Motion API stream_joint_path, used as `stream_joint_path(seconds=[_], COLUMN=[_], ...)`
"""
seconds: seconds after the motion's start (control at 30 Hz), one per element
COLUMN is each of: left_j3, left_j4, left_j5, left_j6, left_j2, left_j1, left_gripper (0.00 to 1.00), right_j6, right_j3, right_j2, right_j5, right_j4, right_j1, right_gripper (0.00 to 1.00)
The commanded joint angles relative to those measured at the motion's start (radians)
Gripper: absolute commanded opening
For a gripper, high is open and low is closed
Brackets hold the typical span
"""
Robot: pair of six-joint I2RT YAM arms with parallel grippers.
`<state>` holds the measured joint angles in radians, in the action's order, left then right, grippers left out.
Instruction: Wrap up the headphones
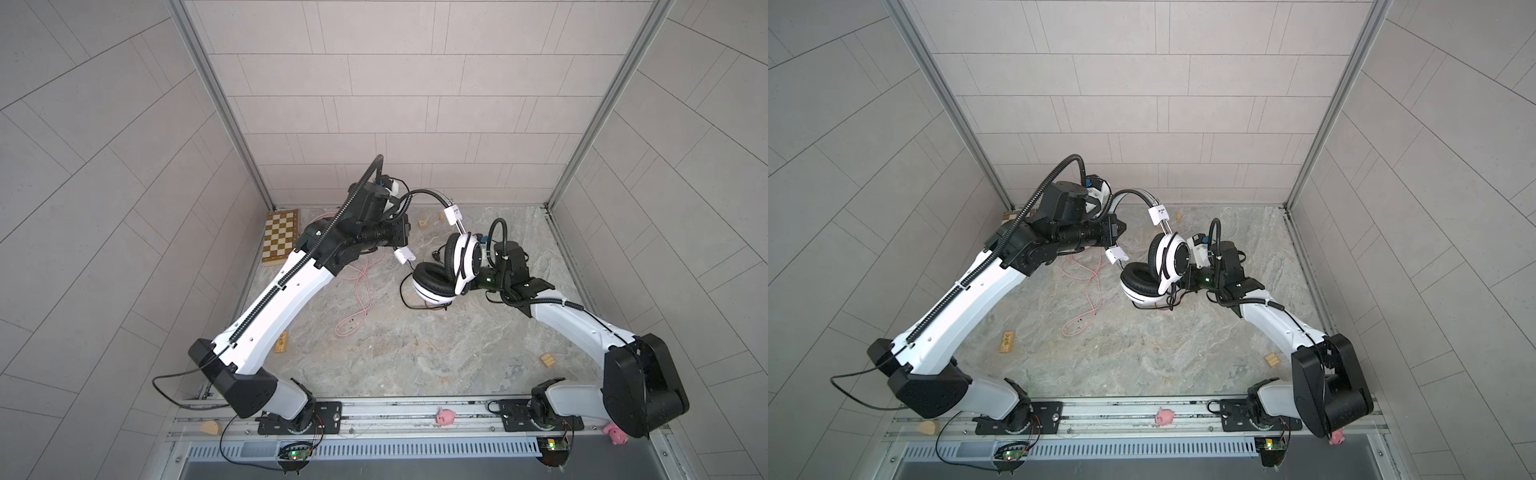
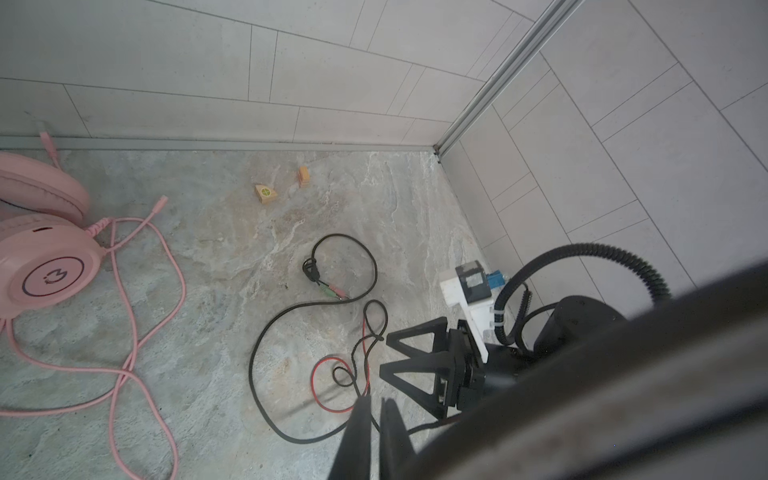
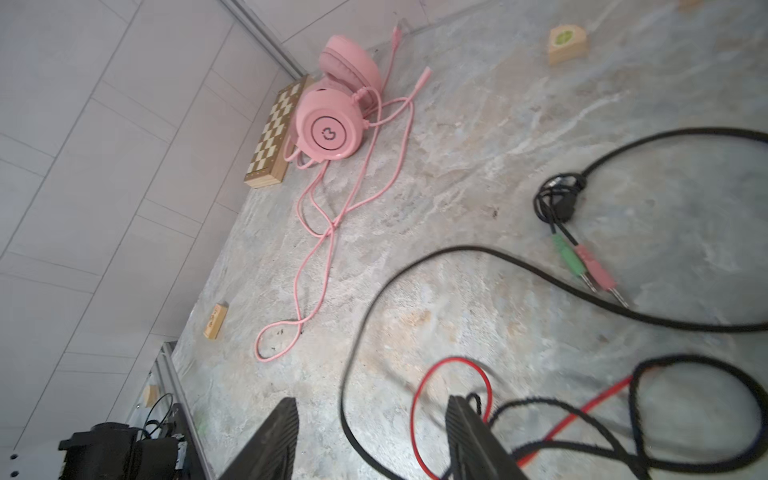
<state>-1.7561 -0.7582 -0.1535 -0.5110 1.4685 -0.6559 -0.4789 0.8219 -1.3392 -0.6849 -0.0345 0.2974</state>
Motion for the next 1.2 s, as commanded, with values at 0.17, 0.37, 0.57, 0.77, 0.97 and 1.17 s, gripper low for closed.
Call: stream_joint_path(seconds=[0.17, 0.37, 0.57, 0.77, 0.97, 1.17], left_j3=[0.03, 0.078, 0.162, 0.159, 0.18, 0.209], left_j4=[0.041, 0.014, 0.041, 0.006, 0.01, 0.029], left_j5=[-0.02, 0.006, 0.045, 0.063, 0.062, 0.042], left_j6=[-0.021, 0.014, 0.026, 0.037, 0.039, 0.024], left_j2=[-0.099, -0.159, -0.213, -0.209, -0.223, -0.232], left_j1=[-0.012, -0.013, -0.01, -0.003, 0.017, 0.038], left_gripper=[0.0, 0.0, 0.0, 0.0, 0.0, 0.0], right_j6=[0.18, 0.299, 0.381, 0.456, 0.474, 0.461], right_j3=[0.135, 0.171, 0.226, 0.303, 0.335, 0.324], right_j2=[-0.148, -0.219, -0.29, -0.378, -0.445, -0.47], right_j5=[-0.067, -0.044, 0.116, 0.18, 0.284, 0.328], right_j4=[0.254, 0.422, 0.523, 0.645, 0.676, 0.64], right_j1=[0.1, 0.143, 0.241, 0.303, 0.366, 0.38], right_gripper=[0.65, 0.65, 0.65, 0.65, 0.65, 0.62])
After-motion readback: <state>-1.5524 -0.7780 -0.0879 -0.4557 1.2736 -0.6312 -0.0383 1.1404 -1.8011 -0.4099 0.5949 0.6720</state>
